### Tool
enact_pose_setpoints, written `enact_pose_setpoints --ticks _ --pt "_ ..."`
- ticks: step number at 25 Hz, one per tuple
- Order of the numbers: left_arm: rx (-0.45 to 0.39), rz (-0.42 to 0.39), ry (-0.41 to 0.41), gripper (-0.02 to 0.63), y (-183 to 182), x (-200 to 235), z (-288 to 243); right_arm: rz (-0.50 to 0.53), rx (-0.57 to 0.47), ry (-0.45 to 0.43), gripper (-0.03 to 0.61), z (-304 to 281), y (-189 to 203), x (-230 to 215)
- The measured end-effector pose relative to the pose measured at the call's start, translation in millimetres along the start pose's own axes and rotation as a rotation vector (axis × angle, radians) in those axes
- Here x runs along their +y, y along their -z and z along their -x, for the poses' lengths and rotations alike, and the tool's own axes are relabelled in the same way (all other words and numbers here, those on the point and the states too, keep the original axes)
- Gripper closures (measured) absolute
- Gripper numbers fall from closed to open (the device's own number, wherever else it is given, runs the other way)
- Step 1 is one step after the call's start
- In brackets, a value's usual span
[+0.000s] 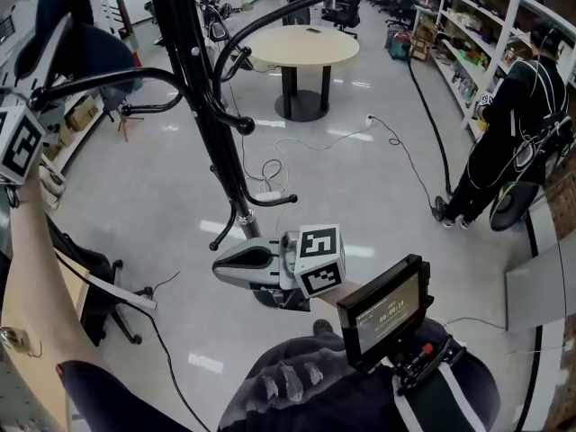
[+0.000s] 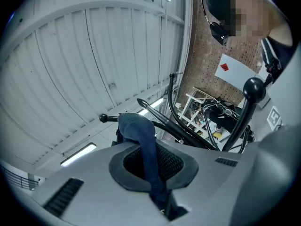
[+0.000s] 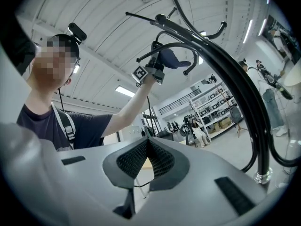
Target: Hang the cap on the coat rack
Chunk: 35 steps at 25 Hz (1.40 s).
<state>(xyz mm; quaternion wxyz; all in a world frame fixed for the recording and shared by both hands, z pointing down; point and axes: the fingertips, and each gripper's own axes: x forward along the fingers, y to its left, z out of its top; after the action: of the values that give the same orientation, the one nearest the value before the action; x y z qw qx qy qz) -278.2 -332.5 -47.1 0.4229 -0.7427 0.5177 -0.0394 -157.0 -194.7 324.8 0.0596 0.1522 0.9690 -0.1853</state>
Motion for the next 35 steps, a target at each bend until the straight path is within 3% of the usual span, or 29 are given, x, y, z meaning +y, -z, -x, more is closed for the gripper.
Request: enact_pose_setpoints --ticks 7,12,24,35 --pt "-0.034 0.031 0.052 0.583 -3 -5 -5 0.002 0.003 0.014 0.574 1 -1 10" --pt "-0.007 0.03 0.109 0.583 -9 -12 -5 -0.005 0.024 -0.001 0.574 -9 3 19" --pt "0.017 -0.085 0.205 0.586 -9 -26 -10 -0.01 0.053 -0.008 0.574 -18 6 14" --pt "0.005 -0.105 0.242 0.586 -1 -36 -19 -0.025 0.04 0.006 0.574 -15 6 8"
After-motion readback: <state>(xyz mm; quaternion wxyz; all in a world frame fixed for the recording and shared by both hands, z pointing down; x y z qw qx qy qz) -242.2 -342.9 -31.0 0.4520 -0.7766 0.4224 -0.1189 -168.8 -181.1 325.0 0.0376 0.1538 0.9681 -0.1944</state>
